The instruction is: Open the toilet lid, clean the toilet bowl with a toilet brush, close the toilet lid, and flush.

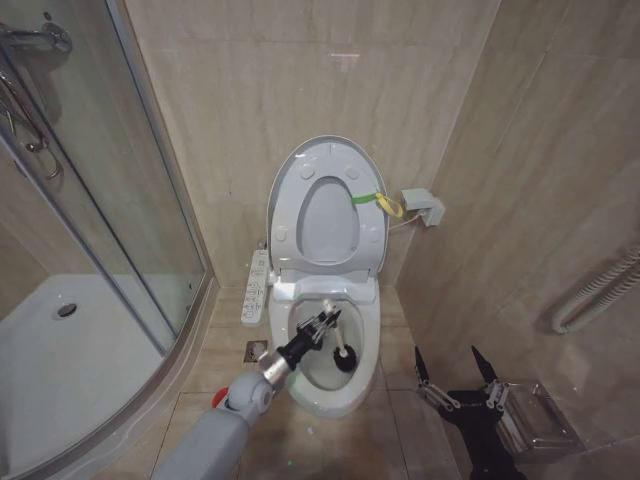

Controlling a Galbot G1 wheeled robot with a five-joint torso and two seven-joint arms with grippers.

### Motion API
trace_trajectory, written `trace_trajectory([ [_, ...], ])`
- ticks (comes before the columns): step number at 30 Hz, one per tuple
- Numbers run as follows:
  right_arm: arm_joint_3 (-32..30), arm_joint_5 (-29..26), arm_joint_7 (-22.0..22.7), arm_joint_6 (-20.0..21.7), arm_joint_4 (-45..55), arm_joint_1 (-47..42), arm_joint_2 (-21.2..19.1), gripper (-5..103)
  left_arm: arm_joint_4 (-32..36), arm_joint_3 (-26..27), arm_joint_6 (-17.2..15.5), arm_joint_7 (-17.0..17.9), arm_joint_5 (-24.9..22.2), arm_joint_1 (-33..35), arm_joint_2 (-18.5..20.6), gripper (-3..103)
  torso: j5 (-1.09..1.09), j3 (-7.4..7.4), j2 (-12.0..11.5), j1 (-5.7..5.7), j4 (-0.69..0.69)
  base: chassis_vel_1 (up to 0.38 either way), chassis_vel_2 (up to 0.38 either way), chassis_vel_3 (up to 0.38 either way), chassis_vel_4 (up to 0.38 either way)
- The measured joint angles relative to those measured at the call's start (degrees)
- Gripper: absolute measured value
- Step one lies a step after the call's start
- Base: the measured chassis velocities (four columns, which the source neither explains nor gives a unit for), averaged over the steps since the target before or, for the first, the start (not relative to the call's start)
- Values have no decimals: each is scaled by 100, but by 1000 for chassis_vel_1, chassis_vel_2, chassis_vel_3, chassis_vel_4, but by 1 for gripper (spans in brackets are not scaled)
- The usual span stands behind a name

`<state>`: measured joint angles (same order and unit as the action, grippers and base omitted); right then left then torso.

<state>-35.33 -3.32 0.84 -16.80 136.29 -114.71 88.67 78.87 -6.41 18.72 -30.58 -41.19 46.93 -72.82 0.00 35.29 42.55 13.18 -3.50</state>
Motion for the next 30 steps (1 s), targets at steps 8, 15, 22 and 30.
trace_trajectory([
  [8, 0, 0, 0, 0, 0, 0, 0, 100, -657, -28, 175, -224, 165, 31, -93, 19, -1, 0, 0, -1, 2, 0, 0, 0, 0],
  [15, -1, 0, 0, 0, 0, 0, -1, 100, -760, 120, 268, -367, 208, 108, -106, 19, -1, 1, 0, -1, 5, 0, 0, 0, 0],
  [22, 0, 0, 0, 0, 0, 0, 0, 100, -283, 300, 127, -414, -21, 92, -291, 19, 0, 0, 1, -1, 0, 0, 0, 0, 0],
  [30, 1, 0, -3, 0, 0, 0, -1, 100, -1401, 480, 573, -952, 328, 167, -599, 19, -3, -2, 1, -1, 4, 0, 0, 0, 0],
])
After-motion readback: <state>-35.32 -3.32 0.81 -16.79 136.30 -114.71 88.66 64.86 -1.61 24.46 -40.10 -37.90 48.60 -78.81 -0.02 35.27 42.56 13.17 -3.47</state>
